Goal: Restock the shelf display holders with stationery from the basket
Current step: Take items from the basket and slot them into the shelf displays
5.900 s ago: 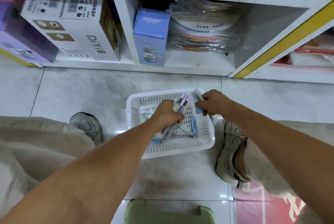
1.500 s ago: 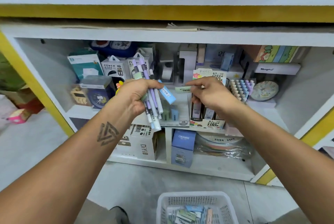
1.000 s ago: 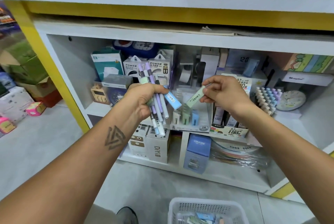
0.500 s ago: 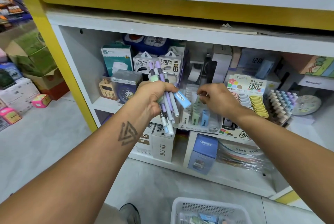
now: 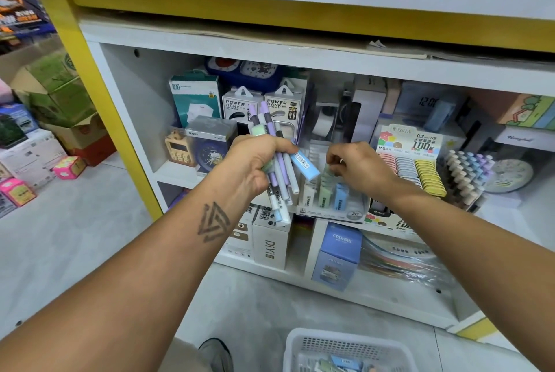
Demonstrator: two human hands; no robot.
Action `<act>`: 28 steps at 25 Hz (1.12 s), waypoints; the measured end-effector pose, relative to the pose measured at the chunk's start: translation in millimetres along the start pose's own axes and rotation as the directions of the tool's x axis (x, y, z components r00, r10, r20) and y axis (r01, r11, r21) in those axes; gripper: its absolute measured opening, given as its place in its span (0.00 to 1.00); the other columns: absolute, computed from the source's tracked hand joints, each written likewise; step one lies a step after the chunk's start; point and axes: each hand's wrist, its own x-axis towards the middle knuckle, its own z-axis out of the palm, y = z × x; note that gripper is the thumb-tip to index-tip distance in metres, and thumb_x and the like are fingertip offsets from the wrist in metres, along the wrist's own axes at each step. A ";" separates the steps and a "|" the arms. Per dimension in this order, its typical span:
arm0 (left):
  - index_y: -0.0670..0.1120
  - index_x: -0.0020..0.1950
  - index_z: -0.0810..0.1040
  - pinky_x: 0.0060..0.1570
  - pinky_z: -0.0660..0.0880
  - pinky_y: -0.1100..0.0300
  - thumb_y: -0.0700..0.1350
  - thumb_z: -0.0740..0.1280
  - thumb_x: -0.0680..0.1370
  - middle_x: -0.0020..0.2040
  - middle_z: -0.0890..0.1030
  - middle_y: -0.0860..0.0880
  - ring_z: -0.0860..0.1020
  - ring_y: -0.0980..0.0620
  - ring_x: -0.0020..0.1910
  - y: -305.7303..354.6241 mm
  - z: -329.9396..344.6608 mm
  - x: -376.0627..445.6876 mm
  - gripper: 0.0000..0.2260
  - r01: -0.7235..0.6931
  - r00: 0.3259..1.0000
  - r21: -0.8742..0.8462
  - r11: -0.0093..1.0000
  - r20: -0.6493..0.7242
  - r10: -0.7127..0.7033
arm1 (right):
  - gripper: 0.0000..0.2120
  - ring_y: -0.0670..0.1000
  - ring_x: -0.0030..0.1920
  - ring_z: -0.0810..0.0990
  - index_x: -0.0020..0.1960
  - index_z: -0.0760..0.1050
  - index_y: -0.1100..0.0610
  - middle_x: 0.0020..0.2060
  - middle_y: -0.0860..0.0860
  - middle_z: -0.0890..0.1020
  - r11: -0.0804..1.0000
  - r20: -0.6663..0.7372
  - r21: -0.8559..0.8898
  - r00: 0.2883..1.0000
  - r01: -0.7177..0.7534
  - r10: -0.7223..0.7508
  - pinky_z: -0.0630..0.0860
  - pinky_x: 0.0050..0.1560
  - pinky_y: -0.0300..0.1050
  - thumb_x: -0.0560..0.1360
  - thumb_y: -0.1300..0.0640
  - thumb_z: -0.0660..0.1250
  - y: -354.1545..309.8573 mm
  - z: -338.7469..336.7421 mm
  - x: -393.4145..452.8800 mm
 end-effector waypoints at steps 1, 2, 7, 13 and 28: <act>0.34 0.46 0.79 0.36 0.83 0.45 0.27 0.73 0.69 0.45 0.85 0.35 0.85 0.38 0.41 0.0 0.0 -0.3 0.09 0.003 1.000 0.000 1.000 0.004 -0.003 | 0.07 0.50 0.43 0.81 0.47 0.80 0.56 0.43 0.51 0.82 1.000 0.031 -0.015 0.999 -0.026 0.026 0.74 0.41 0.38 0.76 0.67 0.69 -0.5 -0.8 0.9; 0.34 0.45 0.79 0.36 0.83 0.46 0.27 0.73 0.69 0.45 0.85 0.35 0.85 0.38 0.41 0.2 -0.2 -0.7 0.08 0.007 1.000 -0.002 1.000 0.007 -0.007 | 0.08 0.50 0.45 0.81 0.50 0.82 0.56 0.47 0.52 0.83 0.997 0.079 -0.050 0.995 -0.054 0.058 0.74 0.44 0.38 0.77 0.67 0.68 -2.1 -1.3 2.8; 0.32 0.51 0.79 0.34 0.82 0.47 0.26 0.73 0.68 0.48 0.85 0.35 0.85 0.38 0.41 -0.6 4.8 -2.6 0.12 0.005 1.000 -0.037 0.999 0.001 -0.005 | 0.09 0.52 0.49 0.85 0.54 0.84 0.52 0.52 0.52 0.86 0.914 0.074 0.323 0.969 -0.245 0.234 0.78 0.46 0.36 0.79 0.62 0.67 -23.8 -25.4 2.3; 0.30 0.61 0.76 0.41 0.82 0.42 0.26 0.72 0.69 0.50 0.82 0.32 0.84 0.36 0.43 -2.2 24.9 -12.2 0.21 0.001 1.000 -0.067 0.998 0.010 0.000 | 0.16 0.58 0.42 0.87 0.58 0.77 0.64 0.45 0.65 0.85 0.328 0.383 0.862 0.921 -0.385 0.074 0.82 0.39 0.41 0.72 0.62 0.74 -48.3 -51.4 -37.1; 0.29 0.64 0.75 0.56 0.79 0.40 0.29 0.72 0.69 0.51 0.79 0.34 0.80 0.39 0.46 -7.7 51.1 -18.6 0.23 0.056 0.995 -0.024 0.998 0.090 -0.053 | 0.15 0.50 0.33 0.83 0.58 0.79 0.56 0.36 0.54 0.84 0.629 0.179 0.728 0.961 -0.274 0.212 0.78 0.34 0.39 0.74 0.67 0.72 -24.8 -68.1 -55.3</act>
